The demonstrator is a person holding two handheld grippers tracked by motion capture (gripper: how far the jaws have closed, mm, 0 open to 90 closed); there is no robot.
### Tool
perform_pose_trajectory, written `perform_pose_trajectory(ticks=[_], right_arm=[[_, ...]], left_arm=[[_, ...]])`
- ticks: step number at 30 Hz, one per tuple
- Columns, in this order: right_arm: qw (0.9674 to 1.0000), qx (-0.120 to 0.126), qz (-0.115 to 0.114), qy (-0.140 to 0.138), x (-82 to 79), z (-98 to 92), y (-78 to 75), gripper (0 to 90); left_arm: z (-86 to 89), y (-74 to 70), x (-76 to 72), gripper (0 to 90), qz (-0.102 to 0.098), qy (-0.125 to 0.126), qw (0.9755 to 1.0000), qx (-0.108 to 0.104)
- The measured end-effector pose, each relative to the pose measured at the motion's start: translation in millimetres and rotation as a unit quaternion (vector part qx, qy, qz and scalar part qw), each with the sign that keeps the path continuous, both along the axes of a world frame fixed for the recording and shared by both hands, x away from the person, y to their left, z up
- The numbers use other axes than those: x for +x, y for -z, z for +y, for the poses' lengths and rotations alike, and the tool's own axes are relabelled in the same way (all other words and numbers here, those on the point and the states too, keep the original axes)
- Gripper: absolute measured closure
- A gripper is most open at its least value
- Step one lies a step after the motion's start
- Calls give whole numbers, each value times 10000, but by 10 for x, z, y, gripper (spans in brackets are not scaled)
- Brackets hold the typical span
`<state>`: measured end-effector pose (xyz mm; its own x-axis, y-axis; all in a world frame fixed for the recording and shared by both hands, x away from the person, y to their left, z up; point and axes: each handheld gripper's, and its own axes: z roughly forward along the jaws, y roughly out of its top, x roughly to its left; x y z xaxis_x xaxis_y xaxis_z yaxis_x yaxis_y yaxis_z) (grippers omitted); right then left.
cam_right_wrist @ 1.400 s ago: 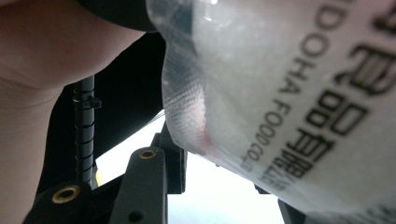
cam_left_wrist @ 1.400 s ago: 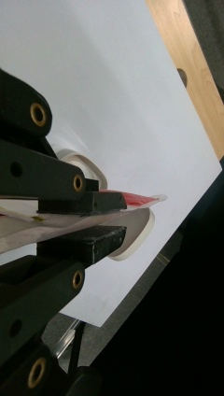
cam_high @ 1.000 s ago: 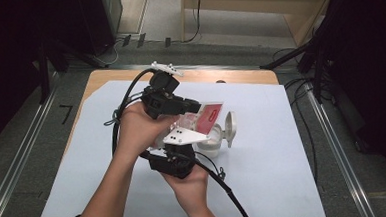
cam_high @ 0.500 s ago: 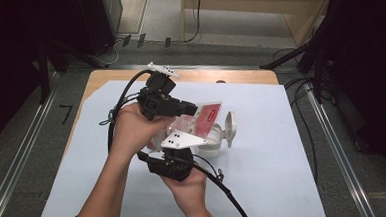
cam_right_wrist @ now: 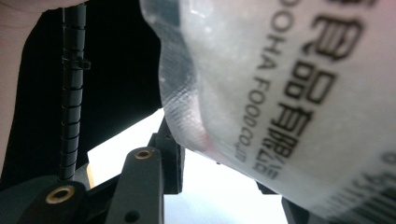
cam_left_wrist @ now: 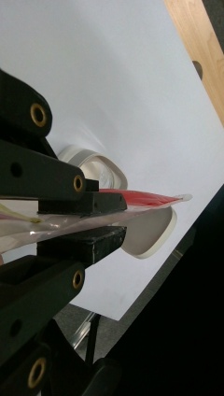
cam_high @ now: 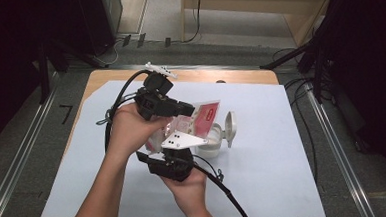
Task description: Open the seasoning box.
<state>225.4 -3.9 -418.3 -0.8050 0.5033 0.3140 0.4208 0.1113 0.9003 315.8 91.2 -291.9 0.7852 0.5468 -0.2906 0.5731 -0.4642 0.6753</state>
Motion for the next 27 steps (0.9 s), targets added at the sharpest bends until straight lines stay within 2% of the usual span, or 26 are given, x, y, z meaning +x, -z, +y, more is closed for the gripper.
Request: perform_pose_trajectory(ticks=[19,27], right_arm=[[10000,14,-27,7,6,-12,-1,629],[10000,39,-20,41,17,-29,-106,618]], left_arm=[[-14,-3,-6,828,-41,22,10000,14],[-68,-53,-42,827,-291,-124,9995,-64]])
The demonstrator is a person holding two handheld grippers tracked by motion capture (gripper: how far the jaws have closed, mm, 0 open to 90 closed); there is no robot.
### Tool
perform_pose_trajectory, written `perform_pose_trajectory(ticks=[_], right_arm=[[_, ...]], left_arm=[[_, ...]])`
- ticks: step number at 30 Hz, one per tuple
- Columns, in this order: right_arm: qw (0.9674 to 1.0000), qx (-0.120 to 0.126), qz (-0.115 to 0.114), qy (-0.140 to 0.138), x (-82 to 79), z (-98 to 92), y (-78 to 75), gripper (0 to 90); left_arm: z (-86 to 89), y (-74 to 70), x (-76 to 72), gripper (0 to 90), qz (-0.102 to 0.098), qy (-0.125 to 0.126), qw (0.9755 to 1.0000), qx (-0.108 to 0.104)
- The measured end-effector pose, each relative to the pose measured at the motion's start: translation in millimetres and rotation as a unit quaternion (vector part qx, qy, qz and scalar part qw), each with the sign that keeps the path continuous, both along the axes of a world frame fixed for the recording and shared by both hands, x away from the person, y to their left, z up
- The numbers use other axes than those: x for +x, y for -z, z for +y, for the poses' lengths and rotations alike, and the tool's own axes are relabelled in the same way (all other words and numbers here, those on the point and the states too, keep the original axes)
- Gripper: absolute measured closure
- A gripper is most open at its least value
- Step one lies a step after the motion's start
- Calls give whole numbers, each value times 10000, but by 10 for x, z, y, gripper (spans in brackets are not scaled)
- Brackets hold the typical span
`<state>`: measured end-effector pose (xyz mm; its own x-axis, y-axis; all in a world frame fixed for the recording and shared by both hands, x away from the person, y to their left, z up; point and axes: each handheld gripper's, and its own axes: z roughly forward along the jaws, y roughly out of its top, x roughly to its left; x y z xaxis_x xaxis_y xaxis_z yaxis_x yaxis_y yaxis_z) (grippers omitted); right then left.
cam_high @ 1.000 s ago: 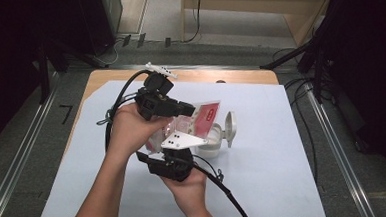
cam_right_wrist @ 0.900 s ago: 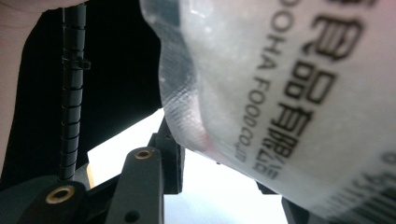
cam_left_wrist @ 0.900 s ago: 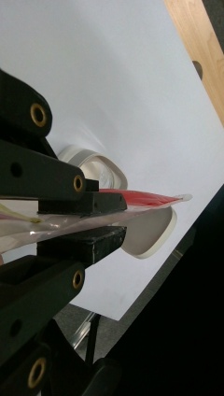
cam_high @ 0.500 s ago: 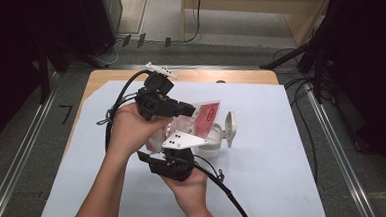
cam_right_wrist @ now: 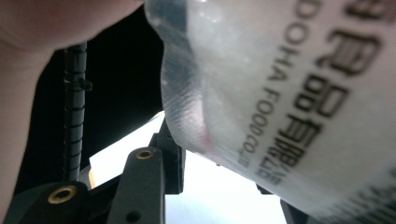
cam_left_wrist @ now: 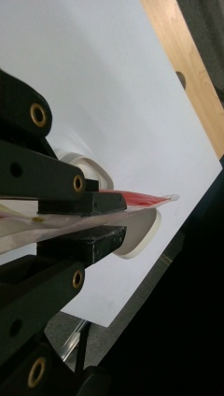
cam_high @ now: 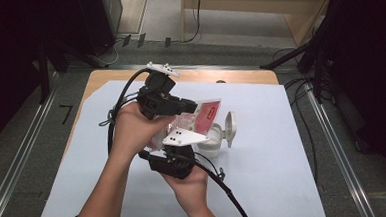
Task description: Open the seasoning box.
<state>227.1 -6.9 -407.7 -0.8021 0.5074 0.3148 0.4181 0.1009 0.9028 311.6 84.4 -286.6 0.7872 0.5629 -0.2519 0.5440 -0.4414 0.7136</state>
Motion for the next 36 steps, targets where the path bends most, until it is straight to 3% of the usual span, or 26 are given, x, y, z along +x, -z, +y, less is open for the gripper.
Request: perform_pose_trajectory(ticks=[22,36], right_arm=[[9999,134,98,-19,20,-28,-15,615],[10000,-59,-70,-19,35,-16,62,623]], left_arm=[[-45,0,-15,824,-71,12,10000,-37],[-18,23,-10,823,-21,73,10000,32]])
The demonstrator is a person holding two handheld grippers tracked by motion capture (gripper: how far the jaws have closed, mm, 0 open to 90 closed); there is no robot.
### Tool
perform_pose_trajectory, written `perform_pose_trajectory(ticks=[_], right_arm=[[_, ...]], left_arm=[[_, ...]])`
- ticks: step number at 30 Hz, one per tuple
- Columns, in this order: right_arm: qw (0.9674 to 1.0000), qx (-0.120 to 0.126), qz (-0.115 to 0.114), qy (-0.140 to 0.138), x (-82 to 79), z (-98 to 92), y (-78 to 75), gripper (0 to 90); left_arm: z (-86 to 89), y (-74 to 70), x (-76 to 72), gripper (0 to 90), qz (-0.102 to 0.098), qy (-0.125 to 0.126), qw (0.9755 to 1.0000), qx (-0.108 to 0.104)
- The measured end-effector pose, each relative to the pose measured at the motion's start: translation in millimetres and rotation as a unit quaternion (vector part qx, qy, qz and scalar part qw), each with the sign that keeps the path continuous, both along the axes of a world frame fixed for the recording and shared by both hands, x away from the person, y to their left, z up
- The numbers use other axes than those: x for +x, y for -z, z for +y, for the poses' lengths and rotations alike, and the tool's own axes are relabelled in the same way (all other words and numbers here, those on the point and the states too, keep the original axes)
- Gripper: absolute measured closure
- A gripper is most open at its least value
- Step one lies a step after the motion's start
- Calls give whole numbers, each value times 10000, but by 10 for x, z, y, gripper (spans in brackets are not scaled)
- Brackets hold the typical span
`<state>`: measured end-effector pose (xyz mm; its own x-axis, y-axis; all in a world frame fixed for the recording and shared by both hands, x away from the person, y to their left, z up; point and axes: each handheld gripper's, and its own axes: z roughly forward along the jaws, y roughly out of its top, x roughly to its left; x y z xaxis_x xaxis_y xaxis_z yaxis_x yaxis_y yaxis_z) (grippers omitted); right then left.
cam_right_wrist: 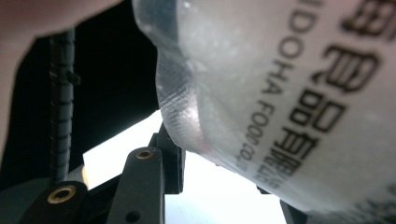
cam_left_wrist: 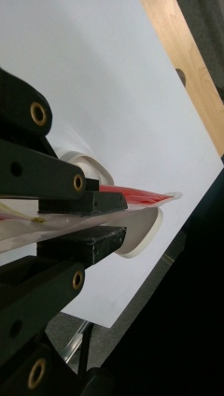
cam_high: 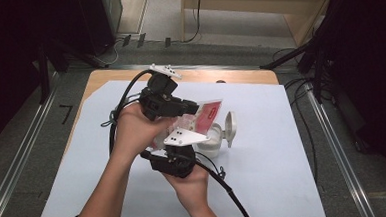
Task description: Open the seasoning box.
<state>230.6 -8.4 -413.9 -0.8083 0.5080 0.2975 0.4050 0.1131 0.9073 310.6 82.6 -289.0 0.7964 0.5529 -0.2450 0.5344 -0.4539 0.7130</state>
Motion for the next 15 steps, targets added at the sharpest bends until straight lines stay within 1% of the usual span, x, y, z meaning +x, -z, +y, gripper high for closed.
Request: perform_pose_trajectory(ticks=[3,4,5,7,10,12,13,15], right_arm=[[10000,-2,2,-38,-1,6,26,618],[10000,-5,4,-42,-2,8,29,619],[10000,5,-4,-69,0,8,37,619],[9999,61,44,-118,4,5,54,621],[9999,55,26,-139,0,10,79,621],[9998,80,32,-177,2,11,92,623],[9998,81,28,-175,0,16,99,623],[9998,38,2,-182,-6,22,111,622]], left_arm=[[32,-3,1,825,38,35,10000,35],[47,-6,5,825,76,46,9999,80],[56,0,9,825,107,47,9999,49],[75,1,13,825,161,57,9998,75],[98,7,25,823,203,82,9997,93],[119,13,34,821,270,111,9995,112],[124,17,35,820,312,83,9994,107],[143,18,38,820,327,124,9993,160]])
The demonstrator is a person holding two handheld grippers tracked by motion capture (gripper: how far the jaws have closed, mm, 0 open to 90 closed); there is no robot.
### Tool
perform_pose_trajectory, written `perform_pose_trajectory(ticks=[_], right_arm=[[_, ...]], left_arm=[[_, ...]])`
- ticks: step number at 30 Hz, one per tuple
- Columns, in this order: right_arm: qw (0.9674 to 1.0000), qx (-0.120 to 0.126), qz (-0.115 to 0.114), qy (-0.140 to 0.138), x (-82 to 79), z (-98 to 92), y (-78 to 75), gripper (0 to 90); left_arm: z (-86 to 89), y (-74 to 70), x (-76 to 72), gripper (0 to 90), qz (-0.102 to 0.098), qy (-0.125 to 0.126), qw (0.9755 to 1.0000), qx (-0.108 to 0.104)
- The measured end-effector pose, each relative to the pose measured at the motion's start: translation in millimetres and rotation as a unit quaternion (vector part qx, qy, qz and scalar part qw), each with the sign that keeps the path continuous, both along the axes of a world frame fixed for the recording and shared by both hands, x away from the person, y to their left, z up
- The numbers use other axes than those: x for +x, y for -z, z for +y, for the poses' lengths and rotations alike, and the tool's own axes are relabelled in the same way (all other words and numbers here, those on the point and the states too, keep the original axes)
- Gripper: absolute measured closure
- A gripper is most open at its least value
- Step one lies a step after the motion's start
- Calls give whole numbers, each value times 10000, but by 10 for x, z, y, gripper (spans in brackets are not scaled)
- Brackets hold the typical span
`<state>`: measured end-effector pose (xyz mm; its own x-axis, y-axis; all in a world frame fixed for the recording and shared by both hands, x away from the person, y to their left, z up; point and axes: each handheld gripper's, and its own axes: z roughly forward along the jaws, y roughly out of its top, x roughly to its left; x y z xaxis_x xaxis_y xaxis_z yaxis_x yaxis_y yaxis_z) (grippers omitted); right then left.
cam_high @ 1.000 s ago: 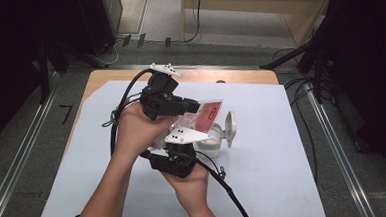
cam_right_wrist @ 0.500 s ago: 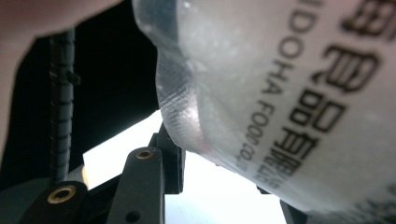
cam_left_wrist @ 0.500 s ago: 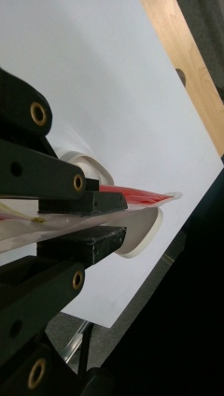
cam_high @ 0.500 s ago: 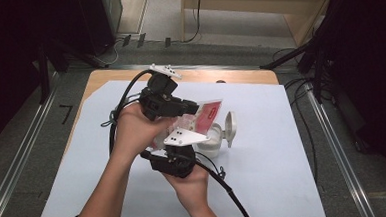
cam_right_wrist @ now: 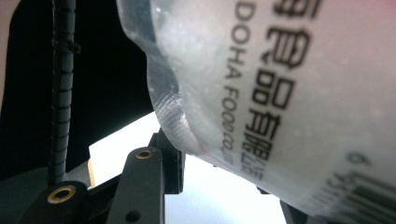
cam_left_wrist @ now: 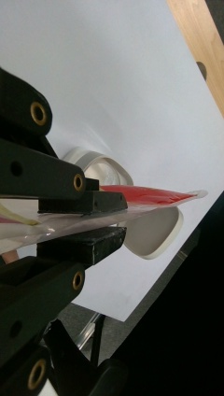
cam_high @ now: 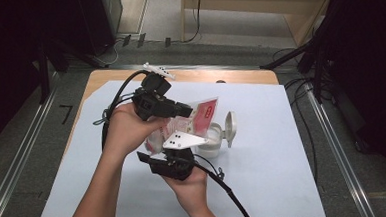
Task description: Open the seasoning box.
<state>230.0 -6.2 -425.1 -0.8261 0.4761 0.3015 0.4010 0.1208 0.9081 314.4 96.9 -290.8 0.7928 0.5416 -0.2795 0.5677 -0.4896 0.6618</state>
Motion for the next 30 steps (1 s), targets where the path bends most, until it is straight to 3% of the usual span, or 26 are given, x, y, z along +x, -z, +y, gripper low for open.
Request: perform_pose_trajectory(ticks=[18,30], right_arm=[[9999,-80,1,-100,-25,30,115,602],[9997,-188,1,-163,-22,59,191,584]], left_arm=[[120,29,8,822,109,-7,9997,204],[218,73,5,825,233,14,9995,233]])
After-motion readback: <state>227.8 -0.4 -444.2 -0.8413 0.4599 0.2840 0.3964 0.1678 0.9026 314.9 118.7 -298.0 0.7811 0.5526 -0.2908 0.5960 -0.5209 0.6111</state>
